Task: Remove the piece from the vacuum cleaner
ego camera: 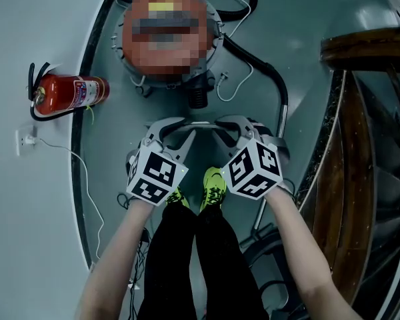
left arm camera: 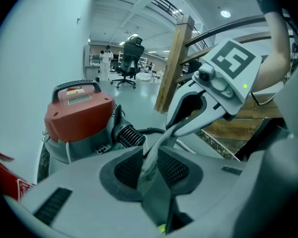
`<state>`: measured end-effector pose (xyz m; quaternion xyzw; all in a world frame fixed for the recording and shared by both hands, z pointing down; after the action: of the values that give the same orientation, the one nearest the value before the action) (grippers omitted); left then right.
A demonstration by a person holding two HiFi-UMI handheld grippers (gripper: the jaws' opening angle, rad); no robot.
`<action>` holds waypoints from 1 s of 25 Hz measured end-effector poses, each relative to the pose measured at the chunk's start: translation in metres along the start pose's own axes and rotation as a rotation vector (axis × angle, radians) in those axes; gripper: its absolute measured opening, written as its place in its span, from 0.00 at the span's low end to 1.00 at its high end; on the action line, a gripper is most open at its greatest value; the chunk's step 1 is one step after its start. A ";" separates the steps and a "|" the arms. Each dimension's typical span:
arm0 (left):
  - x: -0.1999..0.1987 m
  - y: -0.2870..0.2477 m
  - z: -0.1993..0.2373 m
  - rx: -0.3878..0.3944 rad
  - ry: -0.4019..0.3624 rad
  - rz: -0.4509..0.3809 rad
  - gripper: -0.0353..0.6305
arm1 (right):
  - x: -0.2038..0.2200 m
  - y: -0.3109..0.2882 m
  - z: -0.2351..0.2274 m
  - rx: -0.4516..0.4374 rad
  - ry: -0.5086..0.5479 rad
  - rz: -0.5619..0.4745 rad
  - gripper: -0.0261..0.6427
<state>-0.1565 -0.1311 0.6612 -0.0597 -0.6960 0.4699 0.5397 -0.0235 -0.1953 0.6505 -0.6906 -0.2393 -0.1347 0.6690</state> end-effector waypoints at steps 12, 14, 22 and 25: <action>0.000 0.028 -0.046 -0.013 -0.003 0.025 0.20 | 0.019 0.027 0.039 -0.026 -0.028 -0.013 0.11; -0.001 0.033 -0.053 -0.028 -0.027 0.027 0.20 | 0.021 0.031 0.045 -0.023 -0.022 -0.032 0.11; -0.005 0.056 -0.076 -0.114 -0.137 0.026 0.20 | 0.028 0.047 0.068 0.012 0.012 -0.126 0.11; -0.001 0.058 -0.086 -0.122 -0.151 0.022 0.20 | 0.034 0.049 0.078 0.035 0.040 -0.139 0.11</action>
<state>-0.1116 -0.0494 0.6162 -0.0647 -0.7613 0.4356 0.4759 0.0201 -0.1122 0.6204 -0.6578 -0.2757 -0.1903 0.6746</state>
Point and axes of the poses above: the fingertips, and each gripper's own axes: y backward along the fingers, z to its left, x out of its underside, the point moved 10 cm from there along y, backward along the fingers, and after that the axes turned 11 degrees about -y, right-handed, at the moved point
